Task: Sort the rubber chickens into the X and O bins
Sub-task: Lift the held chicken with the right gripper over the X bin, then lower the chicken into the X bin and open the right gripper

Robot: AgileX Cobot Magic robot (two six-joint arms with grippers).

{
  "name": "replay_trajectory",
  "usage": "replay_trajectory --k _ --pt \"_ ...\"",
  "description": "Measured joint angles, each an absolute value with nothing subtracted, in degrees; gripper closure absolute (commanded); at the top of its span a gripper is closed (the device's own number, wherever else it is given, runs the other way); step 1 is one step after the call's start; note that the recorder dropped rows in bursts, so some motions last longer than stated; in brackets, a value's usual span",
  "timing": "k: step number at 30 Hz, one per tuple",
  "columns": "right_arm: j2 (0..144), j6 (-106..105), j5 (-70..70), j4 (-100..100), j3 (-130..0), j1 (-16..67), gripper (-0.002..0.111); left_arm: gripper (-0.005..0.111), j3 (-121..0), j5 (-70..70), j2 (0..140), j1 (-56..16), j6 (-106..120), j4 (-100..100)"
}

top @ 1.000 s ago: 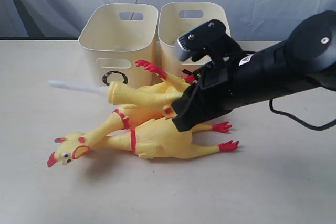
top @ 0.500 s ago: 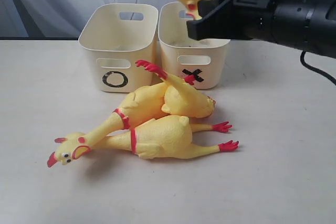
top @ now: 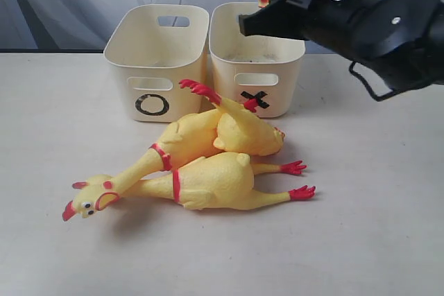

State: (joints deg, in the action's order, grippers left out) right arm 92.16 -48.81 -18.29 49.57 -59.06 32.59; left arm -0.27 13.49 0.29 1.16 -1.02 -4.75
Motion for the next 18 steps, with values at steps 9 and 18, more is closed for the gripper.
replay_trajectory --k 9,18 --pt "108.65 -49.03 -19.48 65.86 -73.28 29.29 0.109 0.107 -0.27 13.49 0.29 1.16 -1.02 -4.75" --pt "112.64 -49.03 -18.41 69.03 -74.19 26.93 0.109 0.107 -0.27 13.49 0.29 1.16 -1.02 -4.75"
